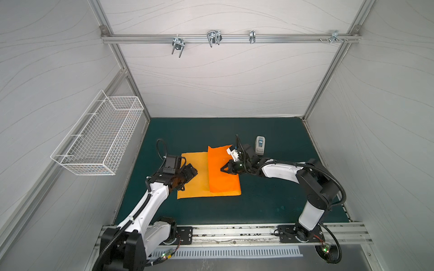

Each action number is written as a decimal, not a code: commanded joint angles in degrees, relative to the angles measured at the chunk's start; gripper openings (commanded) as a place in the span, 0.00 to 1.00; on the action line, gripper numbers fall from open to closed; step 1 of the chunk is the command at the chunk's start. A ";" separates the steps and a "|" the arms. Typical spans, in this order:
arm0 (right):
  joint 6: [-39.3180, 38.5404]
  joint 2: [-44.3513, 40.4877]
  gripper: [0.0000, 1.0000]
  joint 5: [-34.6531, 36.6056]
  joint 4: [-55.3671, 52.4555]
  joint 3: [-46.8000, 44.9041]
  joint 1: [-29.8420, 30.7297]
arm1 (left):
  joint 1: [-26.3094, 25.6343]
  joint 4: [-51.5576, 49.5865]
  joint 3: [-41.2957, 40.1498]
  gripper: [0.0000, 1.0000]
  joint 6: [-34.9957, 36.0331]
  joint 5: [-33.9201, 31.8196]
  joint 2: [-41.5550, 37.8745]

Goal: Wrap a gift box in wrapping paper
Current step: First fold the wrapping paper around the gift box, then fold the wrapping paper for the gift box.

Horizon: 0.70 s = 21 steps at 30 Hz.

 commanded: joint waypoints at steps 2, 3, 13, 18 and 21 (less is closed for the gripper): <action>-0.01 0.10 0.00 1.27 -4.90 -2.07 0.20 | -0.17 -3.21 -7.75 0.85 -15.01 2.68 -10.96; -0.03 0.10 0.00 1.20 -4.85 -2.07 0.18 | -0.57 -3.86 -9.26 0.85 -17.08 2.87 -13.72; 0.96 1.30 0.00 0.16 -3.00 -2.25 0.31 | -10.19 -8.18 -15.34 0.86 -28.33 -3.70 -25.33; 0.78 0.13 0.00 0.25 -3.47 -2.68 0.19 | -12.30 -4.02 -18.64 0.84 -31.10 -8.00 -26.16; 0.83 -0.58 0.00 0.21 -3.56 -3.03 0.19 | -13.21 -6.00 -18.53 0.85 -31.01 -12.37 -28.62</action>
